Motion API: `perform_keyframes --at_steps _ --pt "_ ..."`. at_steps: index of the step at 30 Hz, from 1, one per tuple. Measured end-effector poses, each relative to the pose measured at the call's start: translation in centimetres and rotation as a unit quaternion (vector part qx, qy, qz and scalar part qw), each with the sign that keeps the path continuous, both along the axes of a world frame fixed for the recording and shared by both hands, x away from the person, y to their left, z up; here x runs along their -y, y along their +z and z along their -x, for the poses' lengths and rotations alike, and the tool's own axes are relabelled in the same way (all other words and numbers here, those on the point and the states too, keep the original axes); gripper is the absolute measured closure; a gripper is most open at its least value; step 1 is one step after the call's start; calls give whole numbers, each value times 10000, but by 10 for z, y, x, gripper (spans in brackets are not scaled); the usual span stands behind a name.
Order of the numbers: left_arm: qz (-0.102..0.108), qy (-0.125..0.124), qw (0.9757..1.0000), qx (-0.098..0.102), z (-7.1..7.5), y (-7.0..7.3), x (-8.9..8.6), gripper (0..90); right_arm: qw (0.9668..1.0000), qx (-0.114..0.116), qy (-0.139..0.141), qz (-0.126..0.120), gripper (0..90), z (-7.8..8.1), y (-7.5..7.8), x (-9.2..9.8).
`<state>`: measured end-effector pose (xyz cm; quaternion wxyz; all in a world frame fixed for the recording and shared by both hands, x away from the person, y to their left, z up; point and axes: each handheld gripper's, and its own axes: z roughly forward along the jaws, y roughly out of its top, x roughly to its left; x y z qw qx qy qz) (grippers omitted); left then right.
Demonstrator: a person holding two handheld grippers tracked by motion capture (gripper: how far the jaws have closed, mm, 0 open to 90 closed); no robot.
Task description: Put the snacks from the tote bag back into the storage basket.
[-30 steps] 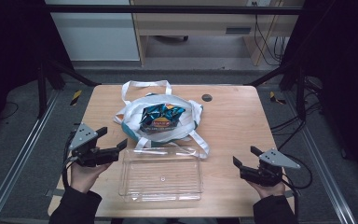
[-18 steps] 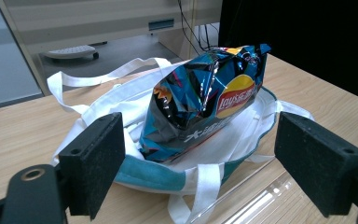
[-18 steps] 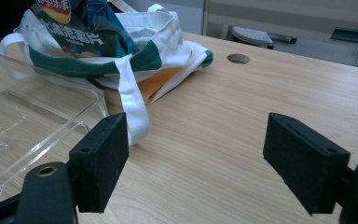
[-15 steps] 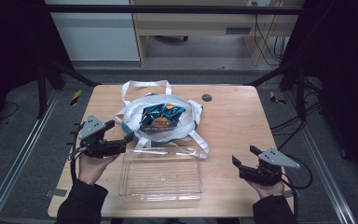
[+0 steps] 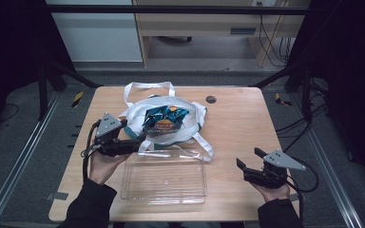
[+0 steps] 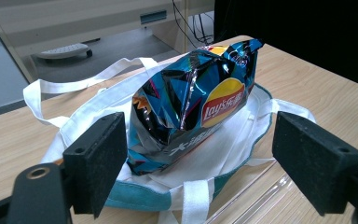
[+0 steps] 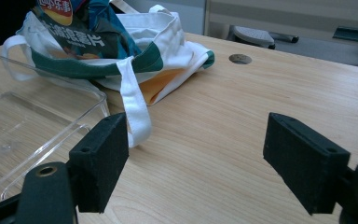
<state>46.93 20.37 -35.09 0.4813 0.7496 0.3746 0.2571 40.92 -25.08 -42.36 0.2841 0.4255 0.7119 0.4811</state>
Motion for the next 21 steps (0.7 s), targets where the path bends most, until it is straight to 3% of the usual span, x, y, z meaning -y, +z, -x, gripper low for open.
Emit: perform_keyframes --at_steps 21 --pt "-232 111 9997 -52 -27 -6 14 315 10000 -61 39 52 228 -2 -2 0"
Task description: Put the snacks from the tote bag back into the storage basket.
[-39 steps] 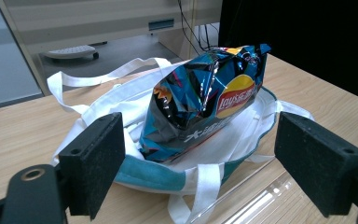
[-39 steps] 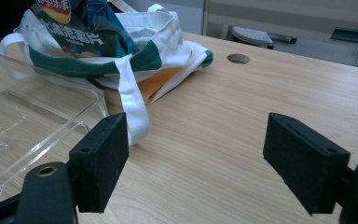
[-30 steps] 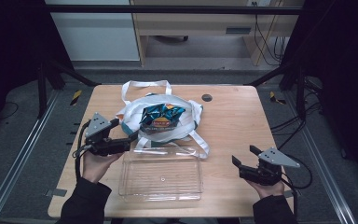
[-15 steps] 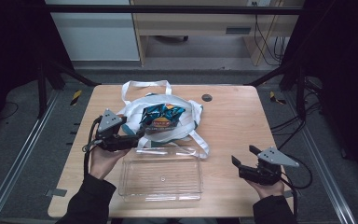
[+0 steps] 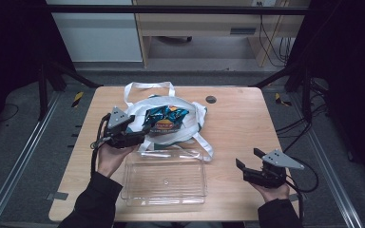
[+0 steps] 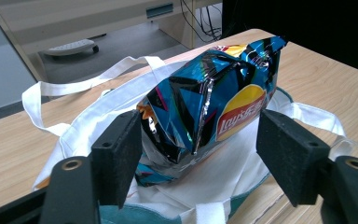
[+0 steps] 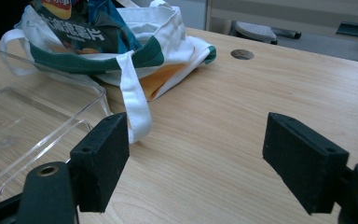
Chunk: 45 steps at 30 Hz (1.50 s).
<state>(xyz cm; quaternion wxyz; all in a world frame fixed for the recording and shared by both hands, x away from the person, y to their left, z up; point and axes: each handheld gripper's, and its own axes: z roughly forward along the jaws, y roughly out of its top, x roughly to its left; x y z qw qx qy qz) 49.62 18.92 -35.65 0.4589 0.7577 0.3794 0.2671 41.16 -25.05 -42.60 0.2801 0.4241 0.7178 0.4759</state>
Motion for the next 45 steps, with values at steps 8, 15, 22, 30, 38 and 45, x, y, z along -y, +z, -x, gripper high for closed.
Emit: perform_keyframes --at_steps 8,15,22,30,38,45 --pt "-99 3 9999 -52 -8 -6 5 390 10000 -40 -25 -16 229 -1 0 1" --pt "-220 65 9997 -35 -13 -8 10 478 10000 -64 -36 28 229 -2 -1 1" --pt "-193 155 9997 11 -19 -8 14 547 9999 -95 -35 42 230 -2 -1 0" --pt "-158 196 9996 -85 -27 -10 20 657 9999 -105 -36 49 230 -2 -2 0" --pt "-77 217 9996 -140 -32 -11 22 804 9999 -123 -36 70 231 -3 -2 1" --pt "75 320 9994 -109 -34 -12 19 880 9999 -134 -42 81 232 -3 -3 1"
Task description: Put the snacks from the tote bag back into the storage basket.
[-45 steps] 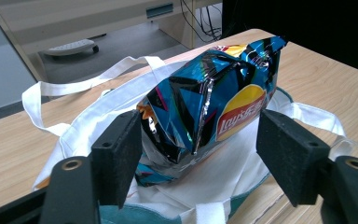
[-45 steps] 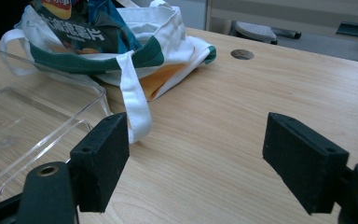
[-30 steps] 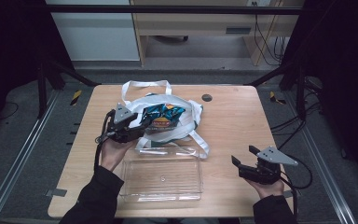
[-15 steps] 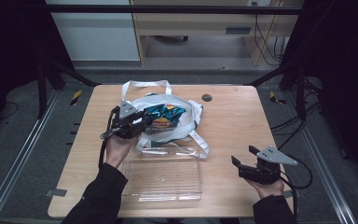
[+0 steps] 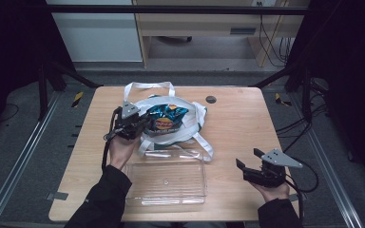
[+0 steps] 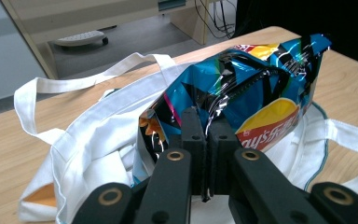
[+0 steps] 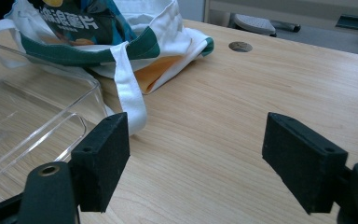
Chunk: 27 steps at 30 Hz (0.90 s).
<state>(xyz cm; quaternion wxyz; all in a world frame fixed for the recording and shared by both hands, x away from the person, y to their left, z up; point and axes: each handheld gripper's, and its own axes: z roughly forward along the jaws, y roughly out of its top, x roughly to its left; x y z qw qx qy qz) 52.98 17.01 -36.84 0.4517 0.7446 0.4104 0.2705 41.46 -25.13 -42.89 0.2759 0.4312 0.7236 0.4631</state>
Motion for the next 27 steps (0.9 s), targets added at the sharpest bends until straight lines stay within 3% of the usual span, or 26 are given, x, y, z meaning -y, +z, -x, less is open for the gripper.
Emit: perform_keyframes --at_steps 13,24,27 --pt "454 86 9989 105 5 12 -10 896 10000 -13 -6 -7 232 0 0 0" --pt "563 14 9977 386 23 38 -15 900 10000 -5 -10 -13 232 0 0 0" --pt "502 -28 9975 495 30 49 -13 900 10000 -4 -8 -6 232 0 0 0"
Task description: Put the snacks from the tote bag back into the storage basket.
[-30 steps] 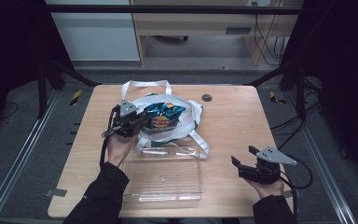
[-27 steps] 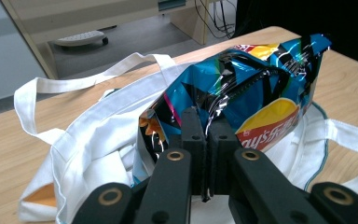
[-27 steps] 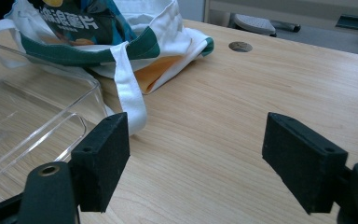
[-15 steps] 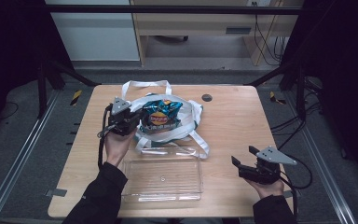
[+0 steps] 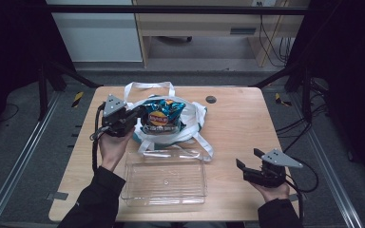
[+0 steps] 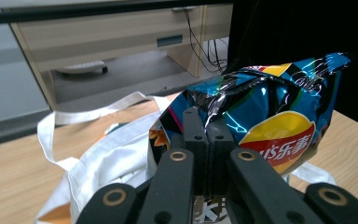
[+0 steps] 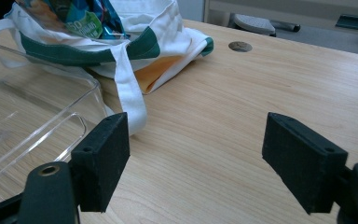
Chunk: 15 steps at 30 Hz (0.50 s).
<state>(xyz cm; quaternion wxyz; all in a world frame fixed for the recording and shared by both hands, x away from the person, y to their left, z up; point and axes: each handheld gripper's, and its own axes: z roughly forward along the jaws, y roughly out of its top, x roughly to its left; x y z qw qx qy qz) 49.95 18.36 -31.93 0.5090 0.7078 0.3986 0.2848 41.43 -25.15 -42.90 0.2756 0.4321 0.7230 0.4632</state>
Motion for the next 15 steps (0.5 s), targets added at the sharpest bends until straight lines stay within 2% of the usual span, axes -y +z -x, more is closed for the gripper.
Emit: perform_keyframes --at_steps 6,15 --pt "-16 -79 9998 187 14 18 -1 900 10000 8 -3 -13 232 1 0 0" --pt "-7 -175 9994 288 36 34 -10 900 10000 7 -5 -14 232 1 1 0"
